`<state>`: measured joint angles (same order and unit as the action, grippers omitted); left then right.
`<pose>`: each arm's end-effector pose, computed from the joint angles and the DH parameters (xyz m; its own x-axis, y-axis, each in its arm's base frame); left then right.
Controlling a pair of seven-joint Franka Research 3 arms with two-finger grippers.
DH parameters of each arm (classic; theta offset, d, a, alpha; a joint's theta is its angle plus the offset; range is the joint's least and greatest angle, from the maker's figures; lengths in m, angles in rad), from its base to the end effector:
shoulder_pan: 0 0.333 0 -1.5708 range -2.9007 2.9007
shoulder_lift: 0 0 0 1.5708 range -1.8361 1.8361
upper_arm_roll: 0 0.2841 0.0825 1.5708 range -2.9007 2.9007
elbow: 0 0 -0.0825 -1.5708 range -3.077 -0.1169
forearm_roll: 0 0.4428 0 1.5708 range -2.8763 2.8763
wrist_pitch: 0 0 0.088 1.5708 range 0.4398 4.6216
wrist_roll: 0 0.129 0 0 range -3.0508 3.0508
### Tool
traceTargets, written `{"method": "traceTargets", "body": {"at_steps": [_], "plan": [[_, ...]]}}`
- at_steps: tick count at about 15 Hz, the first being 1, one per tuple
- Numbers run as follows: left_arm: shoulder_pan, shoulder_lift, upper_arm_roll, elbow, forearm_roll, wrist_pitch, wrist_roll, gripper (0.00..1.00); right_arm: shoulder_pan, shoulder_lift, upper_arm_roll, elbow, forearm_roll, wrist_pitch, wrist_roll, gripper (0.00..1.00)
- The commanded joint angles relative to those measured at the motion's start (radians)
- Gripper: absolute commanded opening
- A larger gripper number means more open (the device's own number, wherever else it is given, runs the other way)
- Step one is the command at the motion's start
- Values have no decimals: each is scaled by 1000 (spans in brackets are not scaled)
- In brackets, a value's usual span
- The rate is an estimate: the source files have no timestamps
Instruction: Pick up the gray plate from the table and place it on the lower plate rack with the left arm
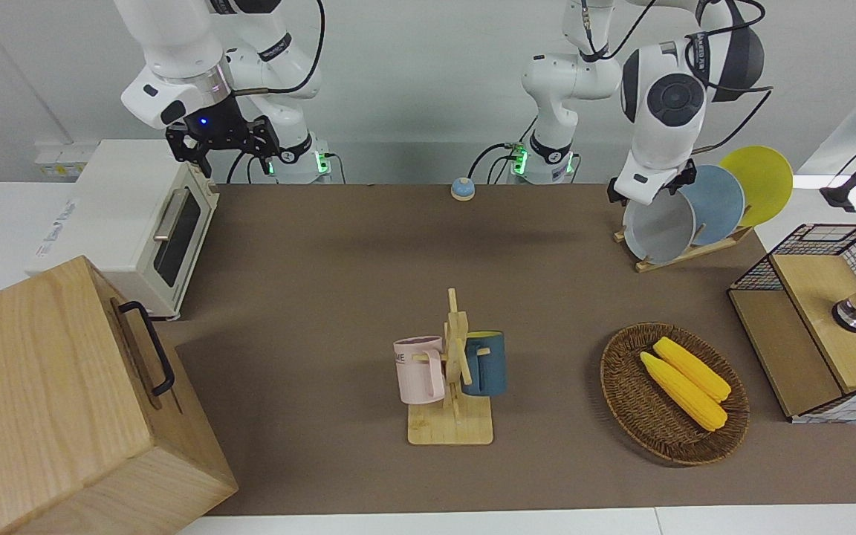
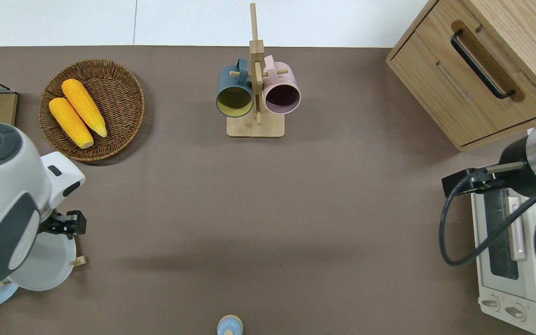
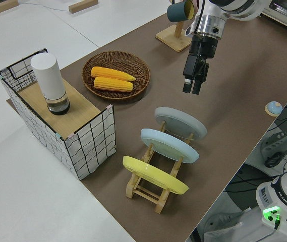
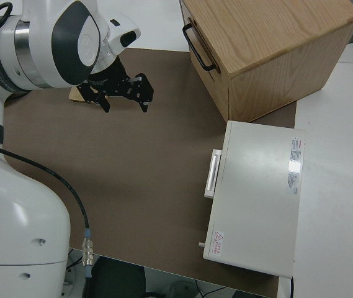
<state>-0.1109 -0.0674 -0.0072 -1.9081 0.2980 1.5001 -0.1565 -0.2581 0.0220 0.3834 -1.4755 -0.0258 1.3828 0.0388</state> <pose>0.5542 -0.0259 0.4382 0.9575 0.0572 -0.2828 -0.0416 -0.9425 -0.3316 0.5926 0.0687 0.5927 0.9903 0.0816 -0.1121 0.0846 -0.9962 0.0219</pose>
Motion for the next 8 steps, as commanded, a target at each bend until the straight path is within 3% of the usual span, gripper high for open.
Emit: {"method": "traceTargets", "body": {"at_steps": [1,2,4,8], "plan": [[74,1,4,84,-188,2,148,991,-24,-2,22,8,-6,-11,12,983],[106,-3,4,111,-244,0,232,989,-24,-2,22,6,-6,-11,12,983],[122,-14,6,156,-261,0,335,993,-24,-2,20,8,-6,-11,12,983],[114,-12,6,248,-296,-6,370,993,-24,-2,22,8,-6,-11,12,983]]}}
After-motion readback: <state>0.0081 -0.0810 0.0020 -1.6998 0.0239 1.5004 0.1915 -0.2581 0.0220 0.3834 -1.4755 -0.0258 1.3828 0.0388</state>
